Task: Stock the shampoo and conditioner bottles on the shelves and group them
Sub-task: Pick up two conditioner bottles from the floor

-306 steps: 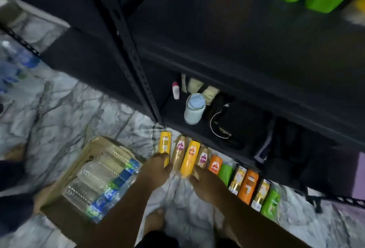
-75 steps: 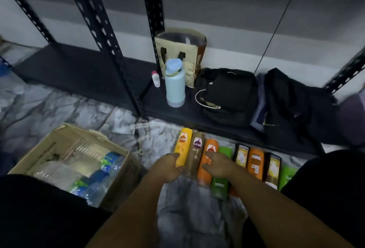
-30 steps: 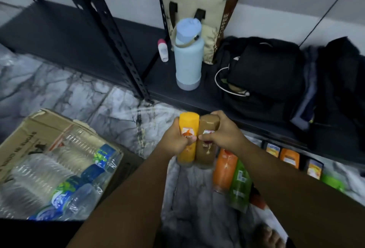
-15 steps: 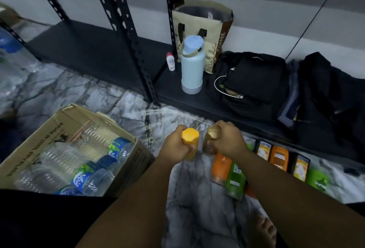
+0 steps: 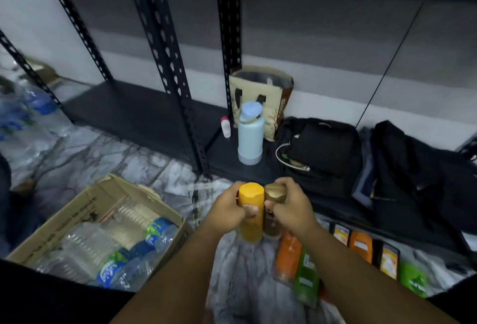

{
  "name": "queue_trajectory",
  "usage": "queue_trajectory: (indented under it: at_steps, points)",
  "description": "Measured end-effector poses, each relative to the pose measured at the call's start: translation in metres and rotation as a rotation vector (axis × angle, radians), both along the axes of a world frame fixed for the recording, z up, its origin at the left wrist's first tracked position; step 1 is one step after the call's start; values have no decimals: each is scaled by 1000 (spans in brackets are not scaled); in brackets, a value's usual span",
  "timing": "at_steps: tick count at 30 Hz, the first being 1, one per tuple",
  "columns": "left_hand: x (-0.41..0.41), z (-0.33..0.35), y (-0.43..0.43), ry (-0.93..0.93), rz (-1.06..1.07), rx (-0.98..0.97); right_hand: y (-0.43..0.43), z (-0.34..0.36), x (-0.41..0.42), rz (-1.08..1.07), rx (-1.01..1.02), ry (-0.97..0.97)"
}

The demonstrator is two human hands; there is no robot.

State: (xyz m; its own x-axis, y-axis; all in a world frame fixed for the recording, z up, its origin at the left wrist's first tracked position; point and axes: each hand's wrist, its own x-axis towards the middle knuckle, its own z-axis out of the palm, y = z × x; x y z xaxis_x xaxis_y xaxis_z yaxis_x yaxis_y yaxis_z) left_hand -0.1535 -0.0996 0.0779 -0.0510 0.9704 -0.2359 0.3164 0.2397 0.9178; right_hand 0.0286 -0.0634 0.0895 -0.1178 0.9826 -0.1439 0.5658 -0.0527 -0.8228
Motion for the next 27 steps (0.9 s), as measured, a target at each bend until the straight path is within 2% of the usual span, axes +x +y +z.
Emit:
queue_trajectory:
  at_steps: [5, 9, 15, 19, 23, 27]
  points:
    - [0, 92, 10, -155, 72, 198, 11, 85, 7, -70, -7, 487]
    - [7, 186, 18, -246, 67, 358, 14, 174, 5, -14, 122, 687]
    - [20, 330, 33, -317, 45, 654, 15, 321, 18, 40, 443, 741]
    - [34, 413, 50, -312, 17, 783, 26, 407, 29, 27, 627, 710]
    - [52, 480, 74, -301, -2, 879, 49, 477, 42, 33, 731, 717]
    - [70, 528, 102, -223, 20, 942, 80, 526, 47, -61, 772, 695]
